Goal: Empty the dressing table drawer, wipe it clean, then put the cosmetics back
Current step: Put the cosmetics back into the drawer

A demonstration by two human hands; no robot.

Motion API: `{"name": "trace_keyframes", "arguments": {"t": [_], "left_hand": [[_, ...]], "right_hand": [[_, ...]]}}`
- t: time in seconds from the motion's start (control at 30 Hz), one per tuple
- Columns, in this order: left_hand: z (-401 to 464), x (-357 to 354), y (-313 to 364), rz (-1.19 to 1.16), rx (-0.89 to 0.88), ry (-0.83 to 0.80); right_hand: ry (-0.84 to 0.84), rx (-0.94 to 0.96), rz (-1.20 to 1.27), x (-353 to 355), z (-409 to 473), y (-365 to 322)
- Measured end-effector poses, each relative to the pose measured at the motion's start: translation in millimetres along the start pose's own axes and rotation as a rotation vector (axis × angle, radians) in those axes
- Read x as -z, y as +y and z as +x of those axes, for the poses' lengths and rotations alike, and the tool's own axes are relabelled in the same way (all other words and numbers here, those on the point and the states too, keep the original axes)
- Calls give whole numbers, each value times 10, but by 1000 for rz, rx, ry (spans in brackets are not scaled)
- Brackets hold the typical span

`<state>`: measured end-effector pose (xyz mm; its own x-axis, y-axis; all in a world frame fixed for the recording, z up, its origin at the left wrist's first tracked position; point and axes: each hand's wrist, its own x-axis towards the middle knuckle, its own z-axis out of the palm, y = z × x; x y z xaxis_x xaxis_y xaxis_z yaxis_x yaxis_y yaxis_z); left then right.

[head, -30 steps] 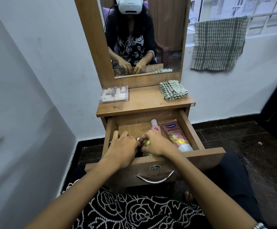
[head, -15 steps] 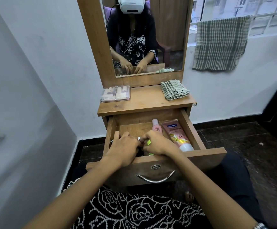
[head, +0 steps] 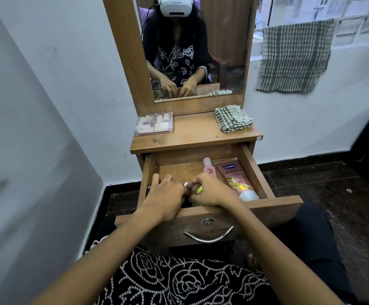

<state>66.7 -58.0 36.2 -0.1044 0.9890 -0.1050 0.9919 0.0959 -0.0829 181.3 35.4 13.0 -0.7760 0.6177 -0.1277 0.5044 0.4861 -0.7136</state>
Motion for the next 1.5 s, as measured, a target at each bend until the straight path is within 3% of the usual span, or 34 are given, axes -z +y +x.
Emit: {"name": "trace_keyframes", "arguments": {"t": [0.53, 1.13, 1.3, 1.5], "left_hand": [[-9, -32, 2, -14, -8, 62], [-11, 72, -165, -359, 35, 442], [61, 184, -406, -509, 150, 636], [309, 326, -812, -616, 347, 703]], "right_hand": [[119, 25, 151, 1, -31, 60], [423, 160, 419, -58, 54, 79], [462, 159, 424, 3, 160, -5], [525, 199, 358, 251, 555, -313]]}}
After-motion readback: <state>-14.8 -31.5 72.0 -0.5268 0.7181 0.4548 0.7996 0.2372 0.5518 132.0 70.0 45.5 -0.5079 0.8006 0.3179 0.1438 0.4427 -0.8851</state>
